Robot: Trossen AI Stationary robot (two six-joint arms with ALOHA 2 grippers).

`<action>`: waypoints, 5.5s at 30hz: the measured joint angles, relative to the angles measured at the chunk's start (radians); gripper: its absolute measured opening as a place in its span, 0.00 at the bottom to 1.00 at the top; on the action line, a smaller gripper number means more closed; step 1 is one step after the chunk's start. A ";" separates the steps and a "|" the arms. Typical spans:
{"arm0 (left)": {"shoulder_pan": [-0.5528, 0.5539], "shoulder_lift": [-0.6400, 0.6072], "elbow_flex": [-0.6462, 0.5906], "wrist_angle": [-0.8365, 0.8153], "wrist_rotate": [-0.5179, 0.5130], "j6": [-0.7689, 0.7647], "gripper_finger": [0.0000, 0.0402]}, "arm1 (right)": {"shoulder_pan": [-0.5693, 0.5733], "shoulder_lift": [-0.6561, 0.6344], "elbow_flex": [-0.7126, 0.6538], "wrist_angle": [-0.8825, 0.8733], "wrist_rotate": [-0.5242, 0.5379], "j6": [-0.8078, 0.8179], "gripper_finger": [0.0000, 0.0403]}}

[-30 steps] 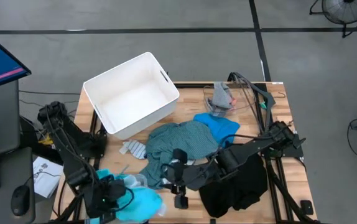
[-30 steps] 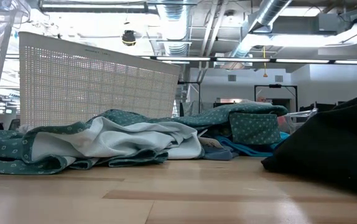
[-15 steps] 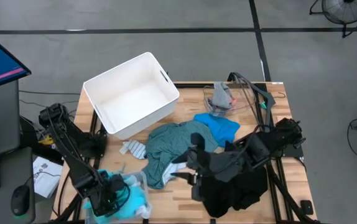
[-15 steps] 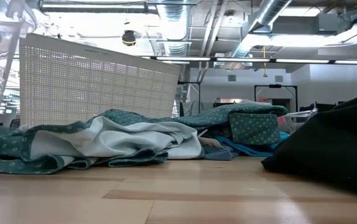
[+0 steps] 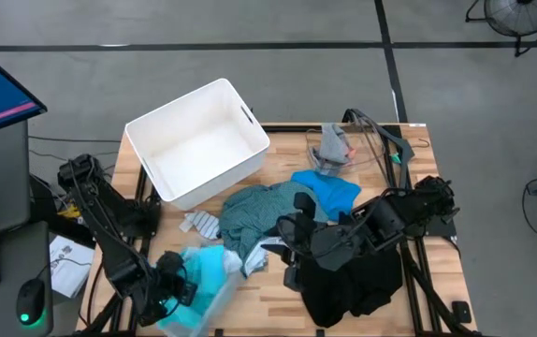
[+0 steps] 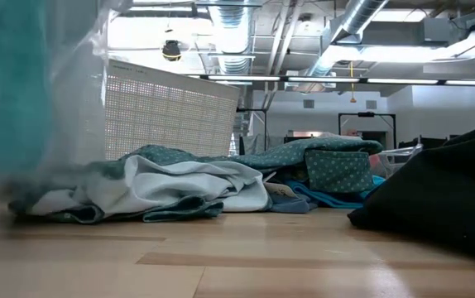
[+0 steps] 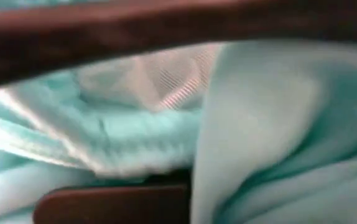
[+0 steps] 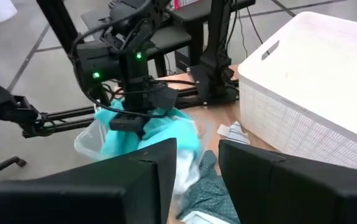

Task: Pick & Place Cloths
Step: Put the light blue shorts into the bottom transparent bin

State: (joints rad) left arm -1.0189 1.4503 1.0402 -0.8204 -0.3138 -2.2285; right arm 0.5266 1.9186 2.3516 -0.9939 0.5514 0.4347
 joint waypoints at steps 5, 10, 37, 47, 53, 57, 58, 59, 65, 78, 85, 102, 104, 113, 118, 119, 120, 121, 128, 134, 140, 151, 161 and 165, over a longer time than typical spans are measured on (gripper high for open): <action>0.007 -0.068 0.018 0.024 0.007 0.182 0.00 | 0.002 0.010 0.001 -0.002 0.000 -0.094 0.29; 0.007 -0.139 0.019 0.114 0.007 0.444 0.06 | 0.002 0.019 -0.002 -0.013 -0.004 -0.144 0.33; 0.272 0.105 0.018 0.129 0.374 1.855 0.16 | 0.015 0.034 -0.002 -0.100 -0.056 -0.015 0.52; 0.271 0.268 -0.044 0.198 0.539 2.048 0.01 | 0.011 0.034 -0.001 -0.097 -0.048 -0.010 0.46; 0.271 0.199 -0.168 0.270 0.510 2.089 0.01 | 0.015 0.034 -0.001 -0.100 -0.053 -0.011 0.45; 0.274 0.148 -0.277 0.376 0.562 2.111 0.06 | 0.013 0.034 -0.001 -0.106 -0.052 -0.026 0.44; 0.276 0.133 -0.288 0.374 0.576 2.104 0.08 | 0.013 0.034 -0.001 -0.107 -0.051 -0.026 0.45; 0.280 0.114 -0.292 0.365 0.588 2.078 0.11 | 0.012 0.034 -0.001 -0.106 -0.049 -0.026 0.45; 0.302 -0.126 -0.267 0.349 0.660 1.924 0.34 | -0.005 0.034 -0.001 -0.106 -0.052 -0.026 0.54; 0.263 -0.428 -0.137 0.255 0.517 1.727 0.62 | -0.033 0.034 -0.001 -0.074 -0.122 -0.041 0.62; 0.263 -0.504 -0.010 0.074 0.380 1.844 0.52 | -0.033 0.047 0.001 -0.068 -0.132 -0.045 0.62; 0.257 -0.549 -0.094 -0.390 0.359 1.820 0.52 | -0.075 0.112 0.001 -0.054 -0.259 0.013 0.62; 0.257 -0.566 -0.106 -0.387 0.359 1.847 0.52 | -0.078 0.115 -0.002 -0.065 -0.267 0.023 0.62; 0.257 -0.618 -0.229 -0.369 0.398 1.982 0.52 | -0.093 0.116 -0.001 -0.032 -0.267 0.047 0.62; 0.257 -0.635 -0.312 -0.254 0.391 2.047 0.52 | -0.113 0.116 -0.001 -0.012 -0.266 0.049 0.62; 0.257 -0.638 -0.327 -0.234 0.388 2.067 0.52 | -0.117 0.116 -0.001 -0.013 -0.267 0.049 0.62; 0.257 -0.640 -0.339 -0.232 0.388 2.064 0.52 | -0.119 0.116 -0.001 -0.013 -0.267 0.048 0.62; 0.257 -0.640 -0.347 -0.235 0.388 2.052 0.52 | -0.125 0.116 -0.001 -0.013 -0.267 0.046 0.62; 0.257 -0.653 -0.352 -0.230 0.413 2.052 0.40 | -0.170 0.116 -0.001 -0.014 -0.266 0.046 0.62; 0.257 -0.652 -0.352 -0.182 0.416 2.034 0.07 | -0.183 0.116 -0.001 -0.016 -0.265 0.027 0.62; 0.257 -0.651 -0.318 -0.163 0.408 1.957 0.00 | -0.182 0.116 -0.001 -0.012 -0.264 0.037 0.62; 0.257 -0.641 -0.113 -0.140 0.311 1.806 0.00 | -0.143 0.105 0.001 -0.006 -0.265 0.011 0.62; 0.257 -0.356 -0.102 0.084 0.259 1.607 0.00 | -0.072 0.105 0.001 -0.017 -0.263 -0.005 0.62; 0.252 -0.172 -0.104 0.088 0.268 1.480 0.00 | -0.055 0.106 -0.016 -0.020 -0.263 -0.001 0.62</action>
State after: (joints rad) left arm -0.7670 1.2781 0.9360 -0.7329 -0.0455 -0.7480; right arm 0.4718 2.0245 2.3354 -1.0141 0.2882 0.4336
